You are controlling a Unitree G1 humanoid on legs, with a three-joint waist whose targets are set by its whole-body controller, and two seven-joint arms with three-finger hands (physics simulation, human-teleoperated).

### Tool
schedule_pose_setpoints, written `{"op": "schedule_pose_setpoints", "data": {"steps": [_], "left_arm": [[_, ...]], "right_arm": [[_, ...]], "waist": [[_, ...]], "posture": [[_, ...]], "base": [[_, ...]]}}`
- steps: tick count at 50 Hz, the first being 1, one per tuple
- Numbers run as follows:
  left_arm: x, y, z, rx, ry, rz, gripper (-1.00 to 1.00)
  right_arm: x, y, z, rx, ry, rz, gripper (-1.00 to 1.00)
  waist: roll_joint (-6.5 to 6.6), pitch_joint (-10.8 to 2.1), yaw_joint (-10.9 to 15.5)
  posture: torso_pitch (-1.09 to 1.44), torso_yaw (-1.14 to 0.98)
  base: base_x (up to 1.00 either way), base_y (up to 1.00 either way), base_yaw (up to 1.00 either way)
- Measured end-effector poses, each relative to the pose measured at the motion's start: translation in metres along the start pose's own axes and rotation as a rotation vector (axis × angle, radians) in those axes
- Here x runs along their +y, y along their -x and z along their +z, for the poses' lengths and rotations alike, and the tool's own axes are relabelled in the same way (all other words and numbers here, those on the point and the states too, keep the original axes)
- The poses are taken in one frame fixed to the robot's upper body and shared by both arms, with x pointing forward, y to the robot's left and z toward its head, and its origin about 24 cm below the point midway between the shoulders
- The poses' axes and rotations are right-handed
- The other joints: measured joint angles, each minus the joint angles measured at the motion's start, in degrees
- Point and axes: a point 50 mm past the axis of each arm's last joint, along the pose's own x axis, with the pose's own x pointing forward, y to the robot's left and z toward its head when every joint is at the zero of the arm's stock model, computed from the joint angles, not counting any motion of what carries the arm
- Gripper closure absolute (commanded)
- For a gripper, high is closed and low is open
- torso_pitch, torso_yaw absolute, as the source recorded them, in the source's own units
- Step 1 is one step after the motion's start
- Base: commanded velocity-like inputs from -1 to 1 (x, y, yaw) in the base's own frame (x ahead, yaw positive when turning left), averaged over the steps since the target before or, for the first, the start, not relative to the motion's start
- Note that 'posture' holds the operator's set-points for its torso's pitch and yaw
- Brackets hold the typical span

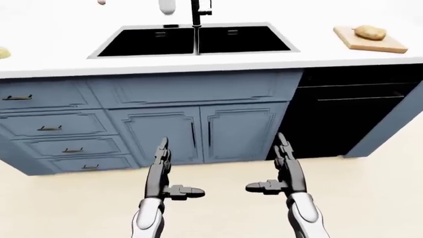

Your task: Pick up the wedge of cheese and place it on the slice of bread to prepare a simple cheese on bread dish.

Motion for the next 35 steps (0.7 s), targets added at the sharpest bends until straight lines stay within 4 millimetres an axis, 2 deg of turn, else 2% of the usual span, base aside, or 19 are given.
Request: {"op": "schedule_pose_setpoints", "data": {"steps": [2,5,6,8,9,11,12,16,18,22,24,25,28,30,33,34,35], "left_arm": [[0.002,-0.001,0.005,-0.023,-0.003,0.007,-1.0],[0.002,-0.002,0.01,-0.051,-0.004,0.011,-1.0],[0.002,-0.002,0.011,-0.055,-0.004,0.011,-1.0],[0.003,-0.001,0.012,-0.06,-0.006,0.012,-1.0],[0.007,-0.001,0.009,-0.044,-0.014,0.022,-1.0],[0.011,0.001,0.003,-0.017,-0.014,0.042,-1.0],[0.012,0.001,0.004,-0.018,-0.015,0.049,-1.0],[0.009,0.001,0.006,-0.032,-0.016,0.039,-1.0],[0.005,0.001,0.006,-0.031,-0.015,0.024,-1.0],[0.004,0.003,0.006,-0.034,-0.018,0.015,-1.0],[0.004,0.003,0.009,-0.049,-0.02,0.016,-1.0],[0.002,0.003,0.008,-0.047,-0.018,0.012,-1.0],[-0.003,0.006,0.0,-0.012,-0.017,-0.004,-1.0],[-0.002,0.005,0.003,-0.025,-0.019,-0.005,-1.0],[-0.002,0.003,0.011,-0.062,-0.021,-0.003,-1.0],[-0.002,0.003,0.012,-0.069,-0.021,-0.002,-1.0],[0.001,0.003,0.011,-0.066,-0.029,0.004,-1.0]], "right_arm": [[0.001,-0.001,0.003,-0.015,0.001,0.006,-1.0],[0.003,-0.002,0.006,-0.029,0.001,0.013,-1.0],[0.003,-0.001,0.006,-0.029,0.002,0.014,-1.0],[0.004,-0.002,0.007,-0.036,0.001,0.018,-1.0],[0.008,-0.003,0.005,-0.027,-0.009,0.028,-1.0],[0.013,-0.001,0.0,-0.003,-0.012,0.051,-1.0],[0.015,-0.001,-0.001,0.003,-0.012,0.058,-1.0],[0.01,-0.003,0.0,0.0,-0.007,0.047,-1.0],[0.008,-0.004,0.003,-0.016,-0.006,0.034,-1.0],[0.008,-0.004,0.005,-0.032,-0.008,0.03,-1.0],[0.008,-0.003,0.006,-0.036,-0.008,0.034,-1.0],[0.006,-0.003,0.004,-0.029,-0.006,0.029,-1.0],[0.002,0.001,-0.006,0.016,-0.006,0.012,-1.0],[0.001,0.0,-0.002,0.003,-0.004,0.008,-1.0],[0.001,-0.002,0.005,-0.034,-0.003,0.008,-1.0],[0.001,-0.002,0.007,-0.043,-0.003,0.01,-1.0],[0.004,-0.002,0.006,-0.043,-0.013,0.017,-1.0]], "waist": [[1.27,0.36,0.2],[4.24,0.91,0.2],[5.33,0.87,0.3],[8.66,0.04,1.0],[8.35,-0.22,1.6],[8.3,0.23,2.6],[7.72,0.22,2.7],[4.04,0.75,2.2],[2.98,1.1,2.0],[1.78,1.27,1.7],[1.03,0.85,1.2],[1.38,0.92,0.5],[0.74,-0.24,0.3],[1.73,-0.02,0.4],[5.15,1.0,0.5],[6.98,0.72,0.8],[7.57,0.48,1.4]], "posture": [[0.0,0.0],[0.0,0.0],[0.0,0.0],[0.0,0.0],[0.0,0.0],[0.0,0.0],[0.0,0.0],[0.0,0.0],[0.0,0.0],[0.0,0.0],[0.0,0.0],[0.0,0.0],[0.0,0.0],[0.0,0.0],[0.0,0.0],[0.0,0.0],[0.0,0.0]], "base": [[-0.08,0.7,0.0],[-0.09,0.71,0.0],[-0.12,0.71,0.0],[-0.14,0.72,0.0],[-0.15,0.72,0.0],[-0.16,0.72,0.0],[-0.15,0.73,0.0],[-0.15,0.72,0.0],[-0.16,0.73,0.0],[-0.16,0.72,0.0],[-0.16,0.72,0.0],[-0.16,0.73,0.0],[-0.16,0.72,0.0],[-0.16,0.73,0.0],[-0.15,0.72,0.0],[-0.16,0.73,0.0],[-0.16,0.73,0.0]]}}
